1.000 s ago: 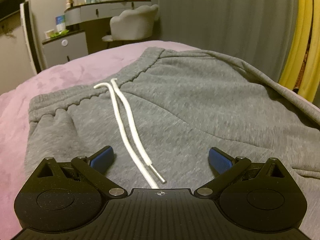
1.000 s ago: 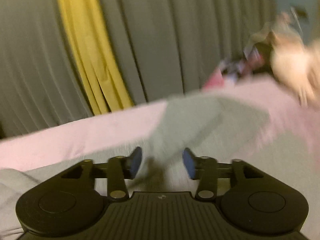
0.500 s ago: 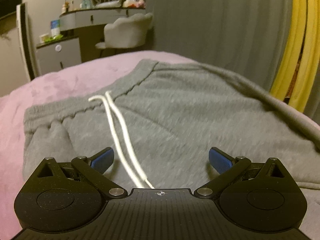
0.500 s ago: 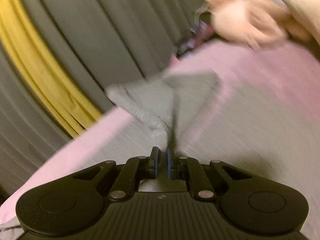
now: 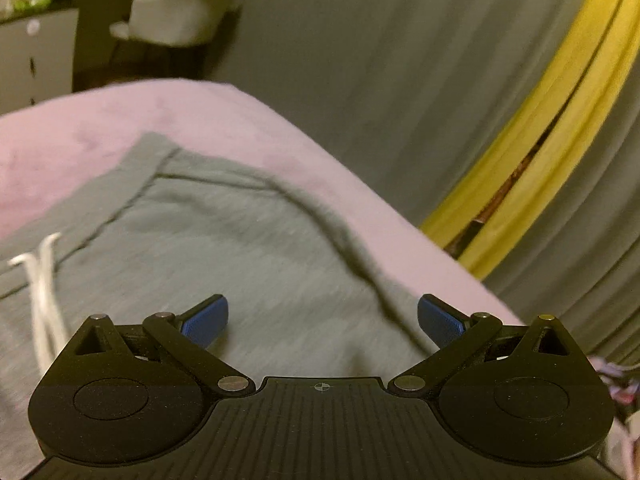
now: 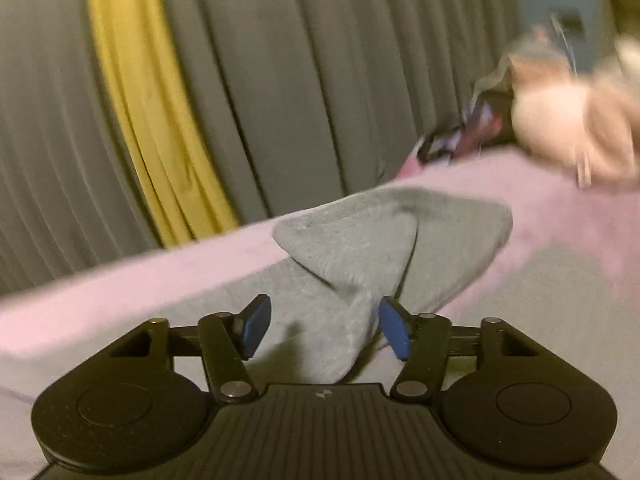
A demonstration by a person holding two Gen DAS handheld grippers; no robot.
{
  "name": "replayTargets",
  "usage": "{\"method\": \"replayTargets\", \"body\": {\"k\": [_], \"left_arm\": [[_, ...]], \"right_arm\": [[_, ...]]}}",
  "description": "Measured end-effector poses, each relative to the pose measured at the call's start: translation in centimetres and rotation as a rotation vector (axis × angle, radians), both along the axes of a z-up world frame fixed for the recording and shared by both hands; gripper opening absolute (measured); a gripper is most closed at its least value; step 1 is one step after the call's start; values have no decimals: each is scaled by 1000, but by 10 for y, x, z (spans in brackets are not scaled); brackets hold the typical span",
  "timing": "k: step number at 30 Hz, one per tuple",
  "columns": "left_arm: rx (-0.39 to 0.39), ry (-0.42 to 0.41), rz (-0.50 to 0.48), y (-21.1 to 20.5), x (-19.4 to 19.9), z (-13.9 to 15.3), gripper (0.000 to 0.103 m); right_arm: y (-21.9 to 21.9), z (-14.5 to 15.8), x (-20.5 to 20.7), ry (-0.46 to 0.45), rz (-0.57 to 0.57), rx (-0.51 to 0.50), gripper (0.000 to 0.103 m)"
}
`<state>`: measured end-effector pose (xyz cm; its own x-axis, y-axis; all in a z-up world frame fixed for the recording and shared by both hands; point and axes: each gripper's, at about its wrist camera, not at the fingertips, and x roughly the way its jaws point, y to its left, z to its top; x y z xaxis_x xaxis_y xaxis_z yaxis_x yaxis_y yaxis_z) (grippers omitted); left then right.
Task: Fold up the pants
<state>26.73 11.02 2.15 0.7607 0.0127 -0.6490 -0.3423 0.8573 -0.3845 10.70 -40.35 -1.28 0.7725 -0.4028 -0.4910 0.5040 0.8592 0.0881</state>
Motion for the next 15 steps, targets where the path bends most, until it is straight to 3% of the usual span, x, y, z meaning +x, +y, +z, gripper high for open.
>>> {"method": "replayTargets", "body": {"k": [3,5,6,7,9,12,15], "left_arm": [[-23,40,-35,-7,45,-6,103],[-22,79,-25,-11,70,-16,97],[-28,103,-13,-13,82,-21,91],[-41,129,-7,-15,92,-27,78],[-77,178,-7,-17,107,-39,70],[-71,214,-17,-25,123,-54,69],[-19,224,-31,-36,130,-56,71]], "right_arm": [[-6,-16,16,66,-12,-23,55],[-10,-20,15,46,-16,-16,26],[-8,-19,12,28,-15,-19,18],[-12,-18,11,12,-20,-16,10],[-20,-17,8,-30,-32,15,9],[-22,-23,7,-35,-31,34,10],[-16,-24,8,-55,-51,7,26]]}}
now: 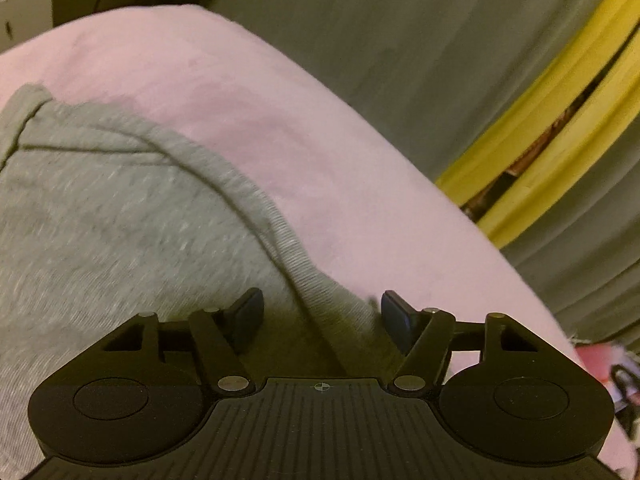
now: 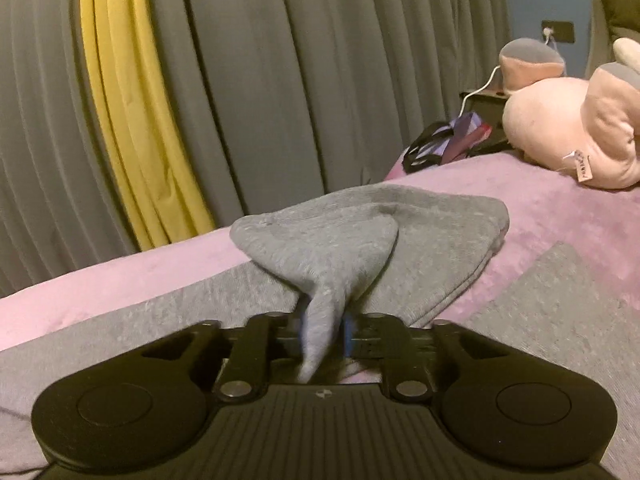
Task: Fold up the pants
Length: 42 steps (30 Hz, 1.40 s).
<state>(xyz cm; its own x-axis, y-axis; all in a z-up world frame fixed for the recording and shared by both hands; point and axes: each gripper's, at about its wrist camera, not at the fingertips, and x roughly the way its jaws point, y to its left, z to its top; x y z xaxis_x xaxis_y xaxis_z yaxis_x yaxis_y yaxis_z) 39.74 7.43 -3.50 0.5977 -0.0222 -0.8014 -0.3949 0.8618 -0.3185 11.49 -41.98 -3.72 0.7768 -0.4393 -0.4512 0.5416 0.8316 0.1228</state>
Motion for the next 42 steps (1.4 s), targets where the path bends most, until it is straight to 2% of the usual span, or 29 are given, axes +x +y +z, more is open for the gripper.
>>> {"method": "replayTargets", "body": {"k": [1,3,4,5,6,9,13,17,20,22,24,26,28,29,30,31,32,33,34,35,37,38,39,40,41,42], "left_arm": [[13,7,-4,-2,0,-2,71],[29,6,-17,-5,-2,0,58],[23,8,-25,-7,-3,2,40],[11,10,-22,-6,-7,4,13],[-16,9,-17,-5,-10,5,10],[-50,-29,18,2,-31,20,7],[-53,-149,4,10,-75,57,7],[-50,-289,-64,23,-160,98,7],[-88,-344,-89,37,-239,100,7],[-121,-325,-90,43,-277,86,8],[-122,-249,-81,50,-309,65,8],[-125,-152,-30,59,-326,36,10],[-143,-95,67,70,-330,17,9],[-132,-103,108,81,-336,16,17],[-113,-117,135,84,-337,17,27],[-85,-128,157,88,-335,19,48],[-61,-144,171,90,-332,21,67],[-52,-164,170,91,-328,20,76],[-44,-183,166,94,-324,22,82],[-30,-188,180,95,-317,23,83],[-34,-197,169,100,-303,25,84],[-34,-182,173,95,-295,21,84],[-35,-174,179,95,-287,16,84],[-40,-186,171,95,-283,17,84],[-41,-209,164,93,-288,23,84],[-35,-242,160,90,-300,33,84]], "right_arm": [[-1,-1,-1,-8,-8,11,27],[-5,-2,-2,-21,-18,39,28],[-7,-2,-1,-25,-14,45,25],[-4,-1,-3,-29,-5,51,9],[-4,1,-5,-42,5,59,9],[-12,8,-14,-102,-6,117,8],[-29,29,-41,-229,11,272,8],[-36,60,-89,-322,14,383,8],[-44,73,-131,-374,4,499,8],[-44,75,-156,-347,-1,508,8],[-41,68,-177,-265,-37,486,9],[-43,51,-191,-138,-105,494,12],[-55,28,-196,22,-227,570,15],[-61,18,-195,96,-267,604,15],[-62,14,-194,121,-255,598,15],[-58,14,-190,144,-217,548,17],[-50,19,-186,178,-201,493,23],[-42,26,-181,208,-176,430,31],[-30,33,-172,252,-128,345,57],[-19,37,-162,308,-86,252,80],[6,38,-141,402,-36,44,80],[15,38,-135,414,-21,-37,80],[19,38,-132,418,-3,-81,80],[16,38,-130,408,2,-60,77],[11,38,-132,376,-3,9,57],[1,38,-137,330,-9,107,41]]}}
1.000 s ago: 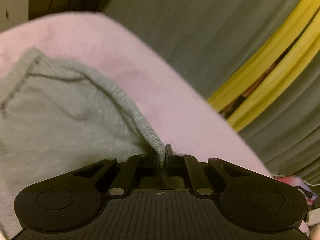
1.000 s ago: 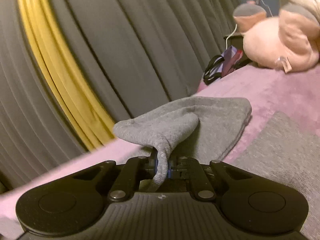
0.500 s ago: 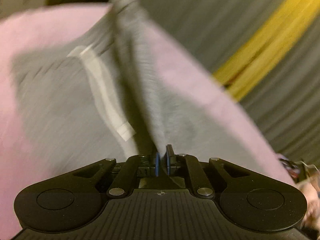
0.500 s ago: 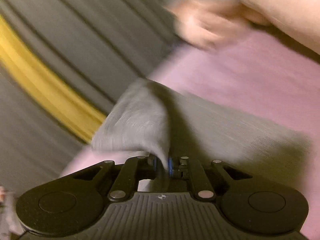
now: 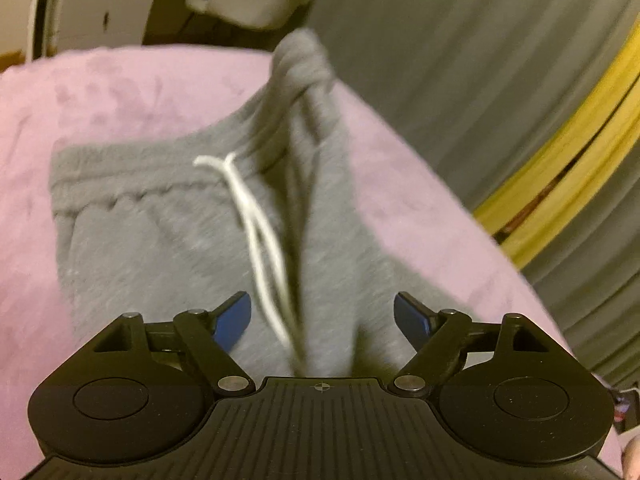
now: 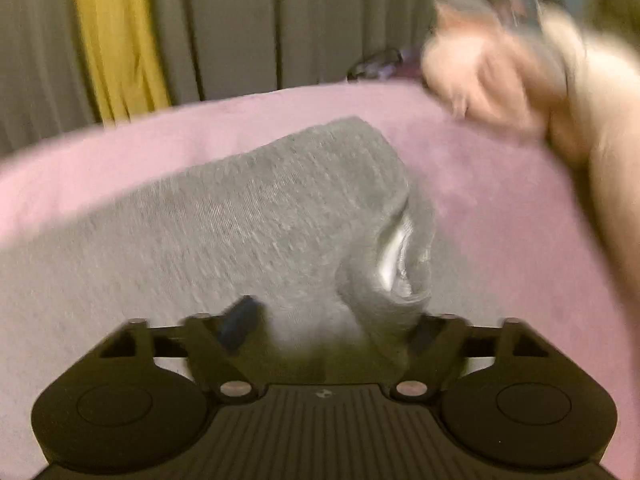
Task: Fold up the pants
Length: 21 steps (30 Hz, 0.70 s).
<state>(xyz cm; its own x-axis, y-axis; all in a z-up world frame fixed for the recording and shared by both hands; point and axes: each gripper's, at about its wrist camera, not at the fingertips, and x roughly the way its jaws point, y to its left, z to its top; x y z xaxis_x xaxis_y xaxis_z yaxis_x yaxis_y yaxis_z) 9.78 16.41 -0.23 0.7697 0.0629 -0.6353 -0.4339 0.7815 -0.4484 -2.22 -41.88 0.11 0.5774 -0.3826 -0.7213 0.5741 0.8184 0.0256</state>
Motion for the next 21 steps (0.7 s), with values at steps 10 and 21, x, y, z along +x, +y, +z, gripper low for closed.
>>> {"method": "replayTargets", "body": {"k": [10,21], "left_arm": [[156,-13,-96,-5,4,-2,97],[250,54,-95,-22,47,-3,101]], "right_arm": [[-61,-13,-66,-283,-286,401,29],[-47,-15,-36,-194,-235,295,79]]}}
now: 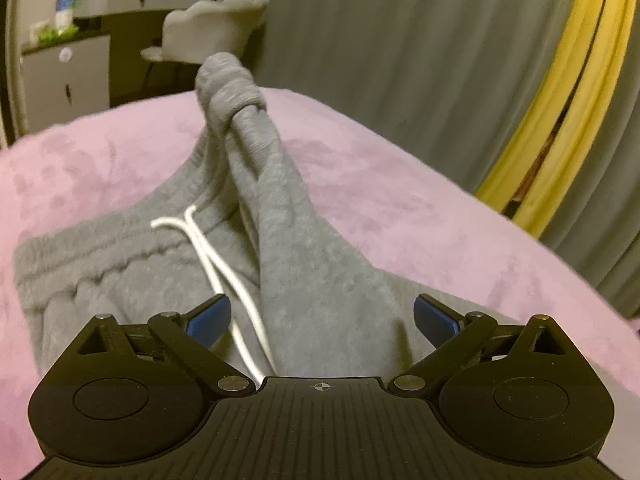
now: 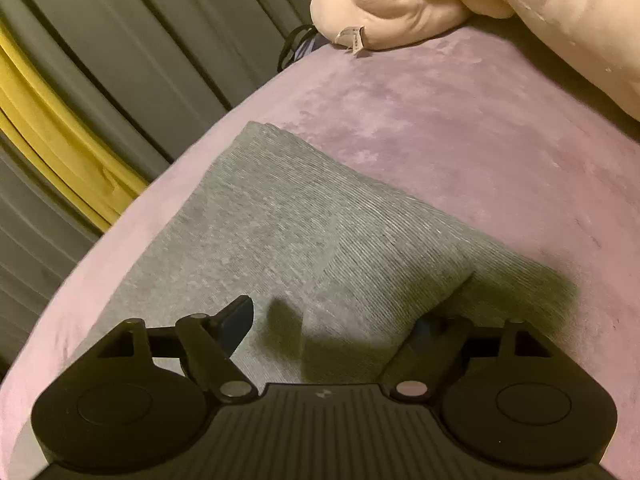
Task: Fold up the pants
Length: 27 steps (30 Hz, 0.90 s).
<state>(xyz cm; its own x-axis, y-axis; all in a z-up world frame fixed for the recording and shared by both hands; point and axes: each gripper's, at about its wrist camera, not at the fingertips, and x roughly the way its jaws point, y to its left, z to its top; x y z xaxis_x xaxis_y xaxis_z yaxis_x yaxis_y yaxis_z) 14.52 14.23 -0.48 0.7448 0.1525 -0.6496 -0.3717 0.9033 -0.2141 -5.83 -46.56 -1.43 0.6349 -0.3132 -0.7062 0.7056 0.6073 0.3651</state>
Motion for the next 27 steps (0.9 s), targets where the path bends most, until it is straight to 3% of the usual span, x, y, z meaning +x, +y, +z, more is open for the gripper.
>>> {"method": "replayTargets", "body": {"k": [1,2,3,4,5,6,11,13,16,19,21,24,27], "left_arm": [[30,24,16,0,7,-2,101],[48,56,35,2,15,-3,95],[42,73,44,6,20,-6,83],[18,86,43,11,23,-8,43],[-16,119,41,17,27,-10,14],[-45,131,50,22,27,-9,11],[-215,-54,80,56,-23,27,9],[-262,-85,83,69,-47,30,9],[-212,-40,81,73,-69,14,10],[-227,66,107,76,-83,-19,10],[-248,58,124,78,-90,-31,13],[-312,38,160,81,-91,-28,17],[-319,46,148,82,-83,-26,31]], "right_arm": [[-1,-2,4,11,-2,-17,70],[1,-1,4,21,-9,-41,39],[2,-1,5,40,-13,-68,21],[0,-2,8,64,-11,-77,11],[-4,-2,8,57,-9,-63,10],[-7,-1,7,49,-13,-45,9],[-18,34,-20,-114,-38,2,8],[-20,48,-37,-166,-48,-17,7],[-17,53,-52,-114,-43,-124,6],[-24,30,-62,-17,-61,-68,6],[-25,14,-64,35,-57,-33,6],[-25,12,-67,2,-55,-13,11],[-32,10,-64,-43,-47,103,22]]}}
